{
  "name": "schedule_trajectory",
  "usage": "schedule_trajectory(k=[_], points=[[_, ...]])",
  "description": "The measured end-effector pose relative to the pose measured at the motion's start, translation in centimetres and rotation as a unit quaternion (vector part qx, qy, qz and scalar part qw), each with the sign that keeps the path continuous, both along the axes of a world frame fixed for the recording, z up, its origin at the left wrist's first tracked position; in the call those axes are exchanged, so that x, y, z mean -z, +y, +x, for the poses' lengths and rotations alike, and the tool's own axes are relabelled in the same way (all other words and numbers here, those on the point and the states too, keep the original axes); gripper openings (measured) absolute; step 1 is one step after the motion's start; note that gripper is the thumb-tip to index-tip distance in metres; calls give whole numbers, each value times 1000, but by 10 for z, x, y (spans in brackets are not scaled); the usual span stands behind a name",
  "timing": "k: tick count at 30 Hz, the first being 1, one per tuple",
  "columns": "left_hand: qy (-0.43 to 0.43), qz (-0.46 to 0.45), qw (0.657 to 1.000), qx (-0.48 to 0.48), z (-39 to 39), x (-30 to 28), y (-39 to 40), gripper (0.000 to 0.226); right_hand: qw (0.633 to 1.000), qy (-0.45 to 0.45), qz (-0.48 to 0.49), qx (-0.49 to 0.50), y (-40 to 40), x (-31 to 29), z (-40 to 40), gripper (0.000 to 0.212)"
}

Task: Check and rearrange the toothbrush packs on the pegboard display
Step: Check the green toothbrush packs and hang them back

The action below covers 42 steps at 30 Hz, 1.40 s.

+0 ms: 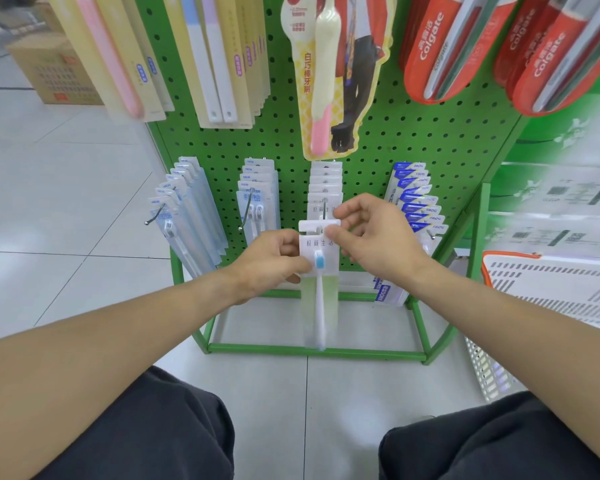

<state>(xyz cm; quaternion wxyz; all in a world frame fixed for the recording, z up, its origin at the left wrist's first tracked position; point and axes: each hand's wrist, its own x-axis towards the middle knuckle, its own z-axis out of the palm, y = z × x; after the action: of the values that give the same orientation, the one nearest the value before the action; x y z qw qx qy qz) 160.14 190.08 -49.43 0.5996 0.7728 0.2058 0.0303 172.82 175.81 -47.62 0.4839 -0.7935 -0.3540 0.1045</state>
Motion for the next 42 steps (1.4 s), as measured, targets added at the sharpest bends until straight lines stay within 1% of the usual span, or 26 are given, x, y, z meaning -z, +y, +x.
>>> schedule_trajectory(k=[2,5,11,16,19,22,25,28,31,33,34,35,37,38,39,40,41,42], points=[[-17,4,1000,3,3,0,-3,35,1000,-13,-8,2,0,-1,0,16],[-26,16,1000,-5,6,2,-3,23,1000,-17,-18,0,0,-1,1,11],[-33,76,996,14,6,6,0,7,999,-20,-44,-1,-3,0,3,10],[-42,104,993,-19,10,12,0,6,999,-1,-45,4,-4,2,6,7],[-45,124,990,-51,16,16,0,10,997,-48,-60,8,-7,-2,7,16],[-45,130,986,-89,24,21,3,7,993,-100,-65,-2,-10,-14,6,19],[-46,127,984,-120,34,23,6,12,991,-132,-38,7,-16,-26,8,17],[-30,138,981,-130,45,24,9,15,988,-151,-12,22,-27,-33,13,17],[-4,151,978,-146,51,28,13,23,983,-173,19,51,-41,-39,19,18],[28,166,973,-158,51,28,14,38,980,-179,36,75,-50,-41,27,18],[61,165,973,-151,51,26,13,45,980,-178,27,86,-55,-43,32,19],[107,151,974,-128,49,24,10,47,980,-175,2,96,-60,-44,38,19],[221,113,968,-39,43,18,2,44,980,-157,-68,104,-72,-45,50,22],[268,107,957,14,39,16,-3,45,979,-147,-99,102,-77,-44,56,23],[297,113,946,60,36,15,-8,45,977,-141,-126,95,-83,-43,61,24],[303,123,941,92,35,15,-14,43,975,-137,-151,86,-87,-41,65,24],[284,128,944,107,36,16,-19,39,972,-137,-174,77,-90,-38,68,23],[247,128,954,111,39,17,-25,34,970,-139,-190,68,-93,-36,71,23]])
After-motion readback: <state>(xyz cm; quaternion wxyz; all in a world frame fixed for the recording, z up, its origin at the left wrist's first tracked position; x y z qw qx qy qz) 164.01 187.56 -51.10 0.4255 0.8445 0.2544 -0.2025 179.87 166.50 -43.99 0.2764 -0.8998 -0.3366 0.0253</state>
